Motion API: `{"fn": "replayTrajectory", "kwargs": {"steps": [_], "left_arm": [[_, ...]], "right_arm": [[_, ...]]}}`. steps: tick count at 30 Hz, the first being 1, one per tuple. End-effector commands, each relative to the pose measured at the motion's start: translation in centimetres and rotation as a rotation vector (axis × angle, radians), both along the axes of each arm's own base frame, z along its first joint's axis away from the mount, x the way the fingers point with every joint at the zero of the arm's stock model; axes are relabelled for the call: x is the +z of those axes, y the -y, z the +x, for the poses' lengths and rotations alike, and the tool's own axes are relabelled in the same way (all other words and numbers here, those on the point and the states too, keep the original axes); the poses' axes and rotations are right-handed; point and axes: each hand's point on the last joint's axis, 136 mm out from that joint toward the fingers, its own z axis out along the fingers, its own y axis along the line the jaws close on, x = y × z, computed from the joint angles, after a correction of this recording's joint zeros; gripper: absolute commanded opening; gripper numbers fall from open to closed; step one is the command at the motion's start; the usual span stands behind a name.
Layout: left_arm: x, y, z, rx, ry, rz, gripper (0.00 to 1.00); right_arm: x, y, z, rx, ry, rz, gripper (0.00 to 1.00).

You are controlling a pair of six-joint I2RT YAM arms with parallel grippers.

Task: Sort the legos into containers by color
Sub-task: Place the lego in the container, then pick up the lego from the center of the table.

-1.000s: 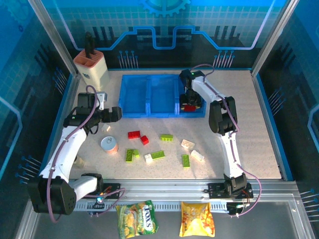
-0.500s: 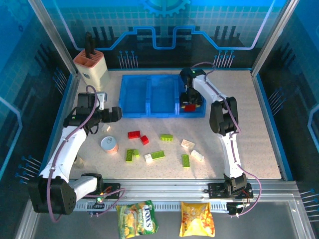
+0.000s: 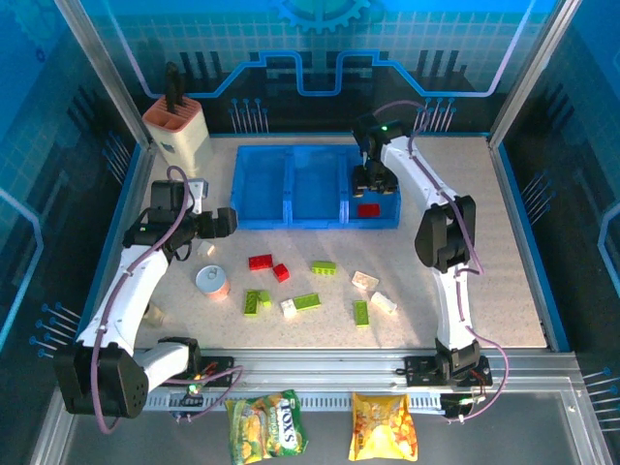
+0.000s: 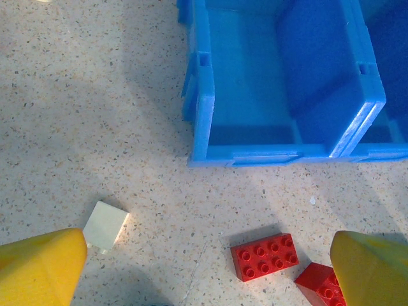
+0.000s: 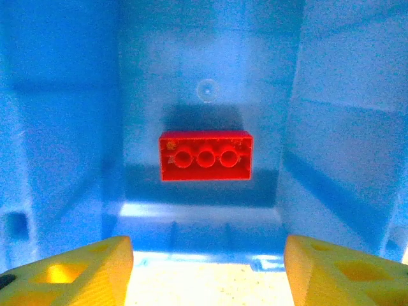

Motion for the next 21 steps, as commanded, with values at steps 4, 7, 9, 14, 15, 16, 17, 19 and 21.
{"fn": "replayTrajectory", "kwargs": {"steps": [4,7,9,14,15,16,17,19,21], "left_arm": [[0.1,0.0,-0.2,-0.008,0.009,-0.001,0.99],[0.1,0.0,-0.2,-0.008,0.010,0.000,0.99],[0.2,0.0,-0.2,-0.007,0.012,-0.001,0.99],[0.2,0.0,-0.2,-0.007,0.011,0.000,0.99],[0.2,-0.1,-0.2,-0.007,0.011,0.001,0.99],[0.1,-0.1,-0.2,-0.006,0.010,0.000,0.99],[0.1,-0.1,-0.2,-0.006,0.011,0.000,0.99],[0.1,0.0,-0.2,-0.008,0.010,0.000,0.99],[0.1,-0.1,-0.2,-0.005,0.009,0.003,0.99]], "right_arm": [[3.7,-1.8,-3.0,0.071,0.031,-0.033,0.65],[3.8,-3.0,-4.6,0.109,0.023,-0.042,0.65],[3.8,-4.1,-5.7,0.131,0.017,-0.026,0.65],[3.2,-7.2,-8.4,0.188,0.007,0.001,0.65],[3.0,-7.8,-9.0,0.198,0.004,0.003,0.65],[2.7,-8.5,-9.5,0.210,-0.001,0.007,0.65],[2.5,-9.3,-10.1,0.227,-0.006,0.011,0.65],[2.1,-10.6,-11.1,0.252,-0.013,0.013,0.65],[1.7,-12.1,-12.1,0.286,-0.020,0.013,0.65]]}}
